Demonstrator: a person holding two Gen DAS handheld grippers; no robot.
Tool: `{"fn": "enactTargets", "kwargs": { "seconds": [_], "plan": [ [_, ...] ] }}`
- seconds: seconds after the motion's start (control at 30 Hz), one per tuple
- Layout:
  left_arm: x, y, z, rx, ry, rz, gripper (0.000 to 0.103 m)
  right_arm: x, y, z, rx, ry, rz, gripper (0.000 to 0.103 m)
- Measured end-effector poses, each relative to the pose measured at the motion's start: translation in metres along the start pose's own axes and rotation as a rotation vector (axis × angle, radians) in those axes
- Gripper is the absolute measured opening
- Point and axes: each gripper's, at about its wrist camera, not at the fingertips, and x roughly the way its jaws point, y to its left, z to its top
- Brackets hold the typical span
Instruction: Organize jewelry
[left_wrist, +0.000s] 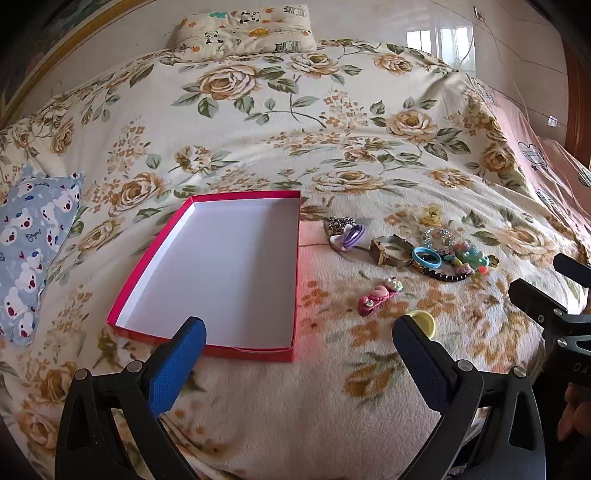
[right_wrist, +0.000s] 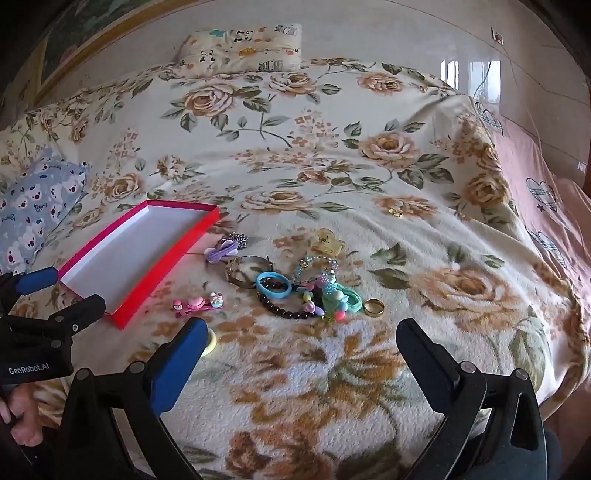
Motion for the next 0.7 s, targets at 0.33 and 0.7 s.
{"fn": "enactTargets", "kwargs": {
  "seconds": [0.33, 0.7],
  "plan": [
    [0.0008, 0.0006, 0.0001, 0.003, 0.003, 0.003, 0.102, 0.0025, 0.0001, -0.0009, 0.01, 0.017, -0.005, 0.103],
    [0.0025, 0.0003, -0.001, -0.002, 0.002, 0.012, 0.102, 0.0049, 0.0025, -0.0021, 0.008, 0.032, 0.007, 0.103]
  ]
}}
